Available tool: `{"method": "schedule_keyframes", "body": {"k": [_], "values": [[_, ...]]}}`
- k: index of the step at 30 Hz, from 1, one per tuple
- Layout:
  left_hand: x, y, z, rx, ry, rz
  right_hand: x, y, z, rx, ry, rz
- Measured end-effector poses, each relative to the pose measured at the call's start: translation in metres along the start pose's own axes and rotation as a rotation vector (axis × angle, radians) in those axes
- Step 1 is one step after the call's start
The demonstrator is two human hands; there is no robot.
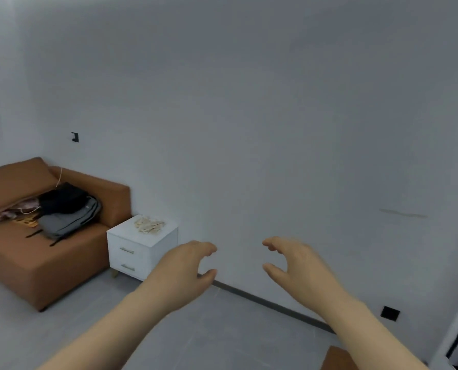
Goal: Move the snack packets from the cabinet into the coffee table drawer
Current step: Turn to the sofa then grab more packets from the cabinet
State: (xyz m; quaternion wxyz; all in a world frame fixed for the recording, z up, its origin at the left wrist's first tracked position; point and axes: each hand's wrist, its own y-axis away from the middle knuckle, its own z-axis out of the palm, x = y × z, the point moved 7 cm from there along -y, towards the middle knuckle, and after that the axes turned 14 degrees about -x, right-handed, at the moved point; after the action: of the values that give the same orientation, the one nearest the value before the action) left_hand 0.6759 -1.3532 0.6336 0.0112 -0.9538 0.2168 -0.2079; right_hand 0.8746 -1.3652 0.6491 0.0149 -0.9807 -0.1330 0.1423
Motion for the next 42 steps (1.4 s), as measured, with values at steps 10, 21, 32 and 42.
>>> {"method": "schedule_keyframes", "body": {"k": [10,21,32,42], "values": [[-0.082,-0.128,0.01,0.02,-0.04,-0.166,0.048,-0.176,0.026,-0.093,-0.031,-0.133],[-0.24,-0.271,-0.016,0.047,-0.011,-0.233,0.034,-0.4,0.071,-0.182,-0.042,-0.18],[-0.399,-0.4,-0.045,0.037,-0.029,-0.341,0.018,-0.616,0.119,-0.244,-0.089,-0.238],[-0.539,-0.532,-0.072,0.039,-0.043,-0.457,0.015,-0.829,0.156,-0.285,-0.147,-0.289]]}}
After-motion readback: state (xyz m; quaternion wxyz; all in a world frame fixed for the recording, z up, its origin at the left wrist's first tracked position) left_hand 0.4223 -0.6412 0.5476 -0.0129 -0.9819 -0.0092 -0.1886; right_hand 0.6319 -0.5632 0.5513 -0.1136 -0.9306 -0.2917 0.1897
